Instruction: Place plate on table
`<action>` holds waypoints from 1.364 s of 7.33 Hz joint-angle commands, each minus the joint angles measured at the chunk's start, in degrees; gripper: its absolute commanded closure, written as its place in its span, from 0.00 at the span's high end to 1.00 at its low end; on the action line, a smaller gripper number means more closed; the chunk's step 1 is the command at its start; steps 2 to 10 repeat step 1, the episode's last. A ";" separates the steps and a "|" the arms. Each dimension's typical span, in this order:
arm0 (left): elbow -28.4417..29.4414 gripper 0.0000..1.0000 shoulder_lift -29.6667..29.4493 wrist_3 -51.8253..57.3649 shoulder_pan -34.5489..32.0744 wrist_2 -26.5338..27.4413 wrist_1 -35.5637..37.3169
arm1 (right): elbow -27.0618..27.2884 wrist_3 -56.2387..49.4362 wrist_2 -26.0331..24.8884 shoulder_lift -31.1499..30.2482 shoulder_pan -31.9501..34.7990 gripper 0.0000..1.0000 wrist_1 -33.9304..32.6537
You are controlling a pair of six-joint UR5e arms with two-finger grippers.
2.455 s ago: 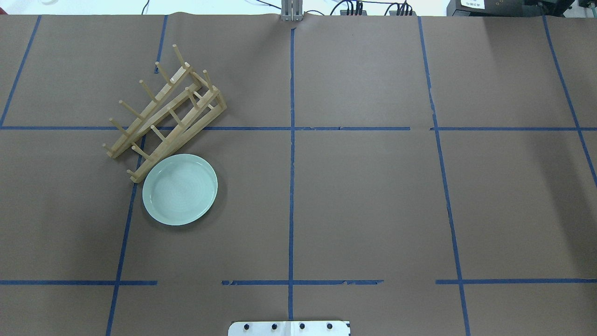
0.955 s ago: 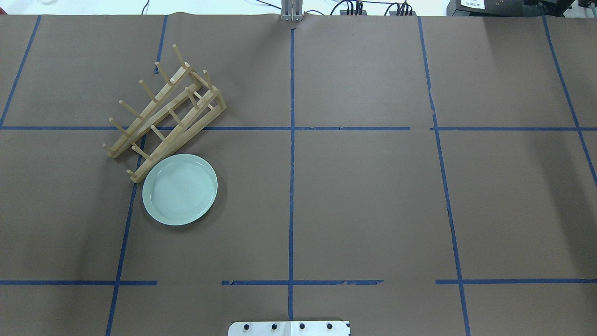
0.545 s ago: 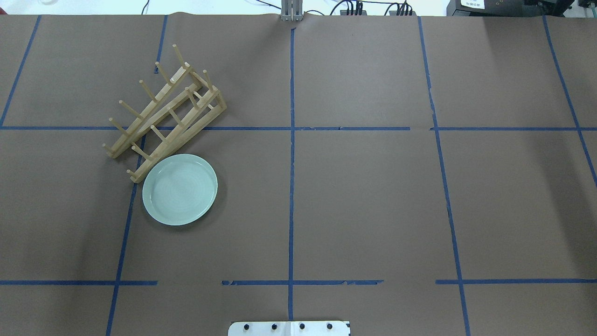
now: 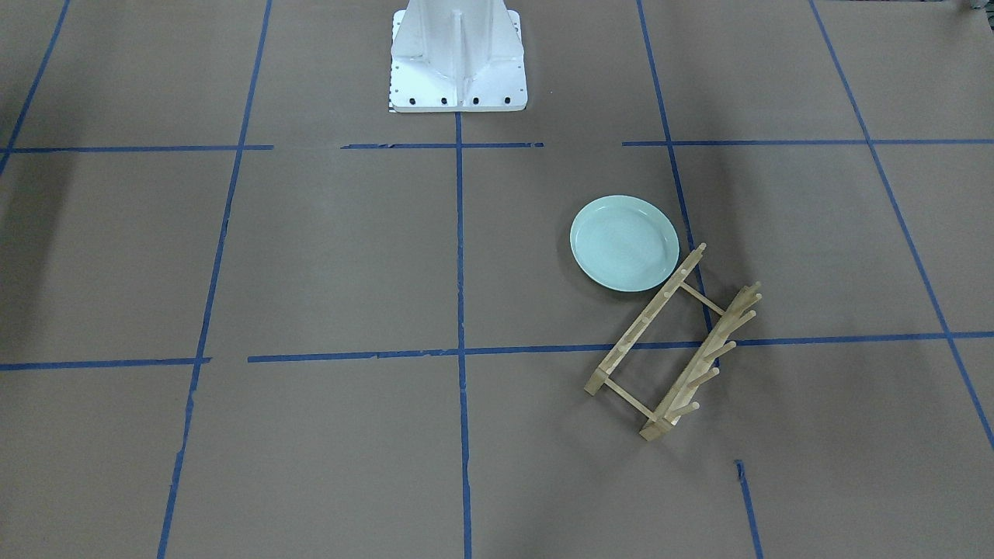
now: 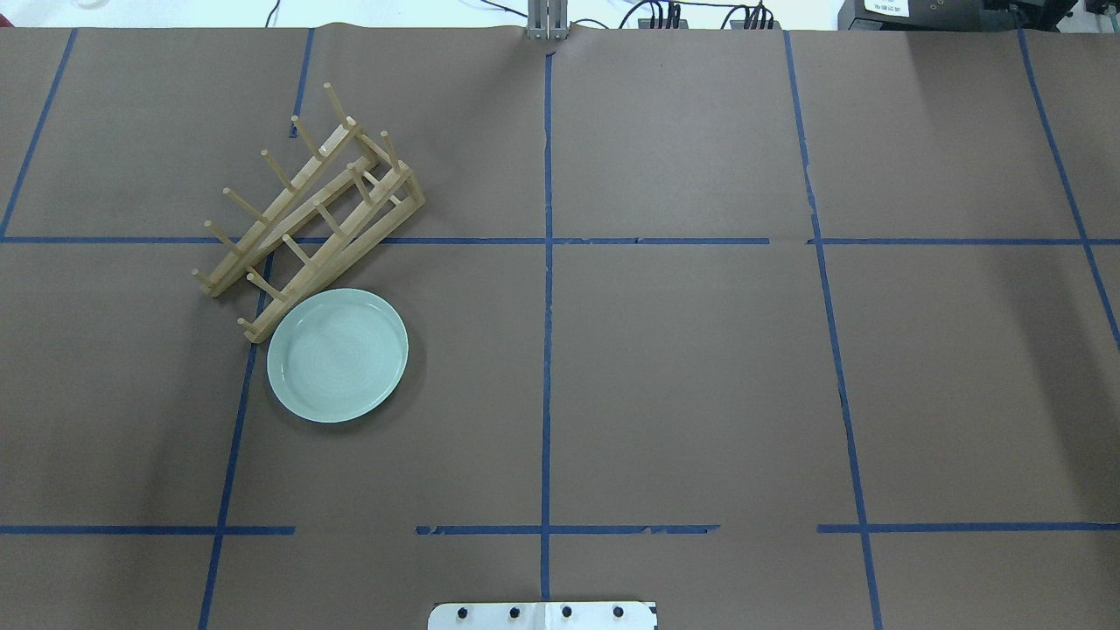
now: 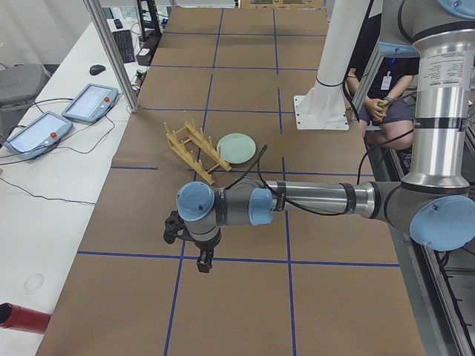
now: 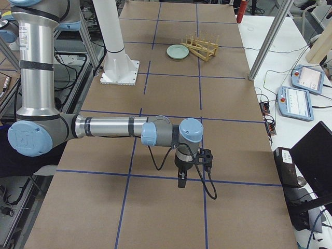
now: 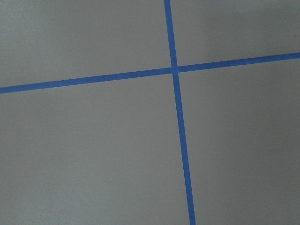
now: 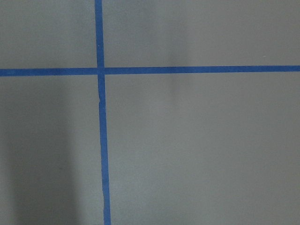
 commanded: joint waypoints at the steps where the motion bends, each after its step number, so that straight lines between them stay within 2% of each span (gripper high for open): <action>1: 0.01 1.00 -0.26 0.18 0.00 -0.02 -0.07 | 0.00 -0.02 0.00 0.00 0.05 1.00 0.06; 10: 0.01 1.00 -0.26 0.18 0.00 -0.02 -0.07 | 0.00 -0.02 0.00 0.00 0.05 1.00 0.06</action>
